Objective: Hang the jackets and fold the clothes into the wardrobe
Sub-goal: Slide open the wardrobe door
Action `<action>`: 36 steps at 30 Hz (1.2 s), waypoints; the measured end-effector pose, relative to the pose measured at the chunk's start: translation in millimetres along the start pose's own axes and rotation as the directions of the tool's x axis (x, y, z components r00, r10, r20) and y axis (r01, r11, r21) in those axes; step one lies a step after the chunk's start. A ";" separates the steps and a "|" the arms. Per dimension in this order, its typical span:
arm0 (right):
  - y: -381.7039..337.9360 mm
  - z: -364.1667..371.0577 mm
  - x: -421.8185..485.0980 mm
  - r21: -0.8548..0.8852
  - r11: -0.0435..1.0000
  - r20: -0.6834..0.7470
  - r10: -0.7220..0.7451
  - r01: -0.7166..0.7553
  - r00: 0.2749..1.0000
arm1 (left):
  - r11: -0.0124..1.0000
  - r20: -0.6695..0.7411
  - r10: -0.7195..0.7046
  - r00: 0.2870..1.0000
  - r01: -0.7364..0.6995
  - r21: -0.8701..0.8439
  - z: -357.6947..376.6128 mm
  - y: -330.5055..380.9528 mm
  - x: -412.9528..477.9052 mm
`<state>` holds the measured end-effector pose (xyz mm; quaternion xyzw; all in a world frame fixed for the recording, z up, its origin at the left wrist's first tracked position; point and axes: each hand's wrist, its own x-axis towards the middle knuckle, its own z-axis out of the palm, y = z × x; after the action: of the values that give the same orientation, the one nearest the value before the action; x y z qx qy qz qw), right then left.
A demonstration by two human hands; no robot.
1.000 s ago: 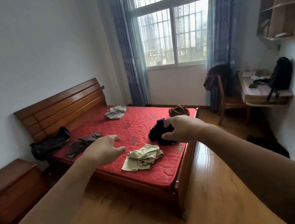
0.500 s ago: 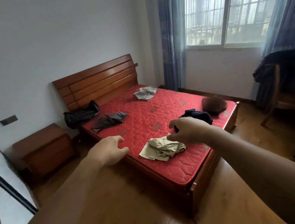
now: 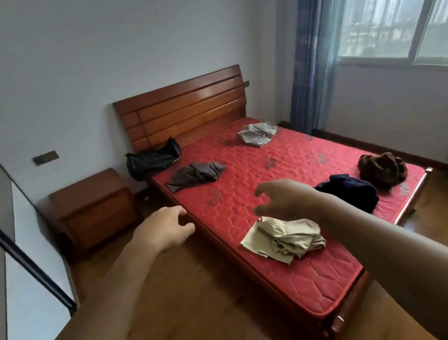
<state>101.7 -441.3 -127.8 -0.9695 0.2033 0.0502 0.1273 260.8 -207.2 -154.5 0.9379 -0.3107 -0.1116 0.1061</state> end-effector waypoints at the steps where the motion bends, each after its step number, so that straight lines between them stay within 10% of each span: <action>1: -2.3 -1.9 19.7 0.002 1.000 0.006 0.000 0.000 1.000 | 1.000 0.003 -0.007 1.000 0.007 -0.002 -2.5 -5.2 16.3; 22: -85.4 -7.6 359.3 0.025 0.954 0.153 -0.300 0.300 0.942 | 0.959 -0.021 -0.284 0.959 0.284 -0.007 -54.9 -134.7 233.3; 36: -160.7 -17.9 559.2 0.052 0.772 0.321 -0.613 0.633 0.722 | 0.724 -0.056 -0.685 0.726 0.670 -0.167 -74.7 -172.3 290.5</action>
<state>678.1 -517.1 -157.6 -0.9631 -0.1595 0.1671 0.1382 604.9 -238.5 -171.3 0.9819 0.0684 -0.1096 0.1385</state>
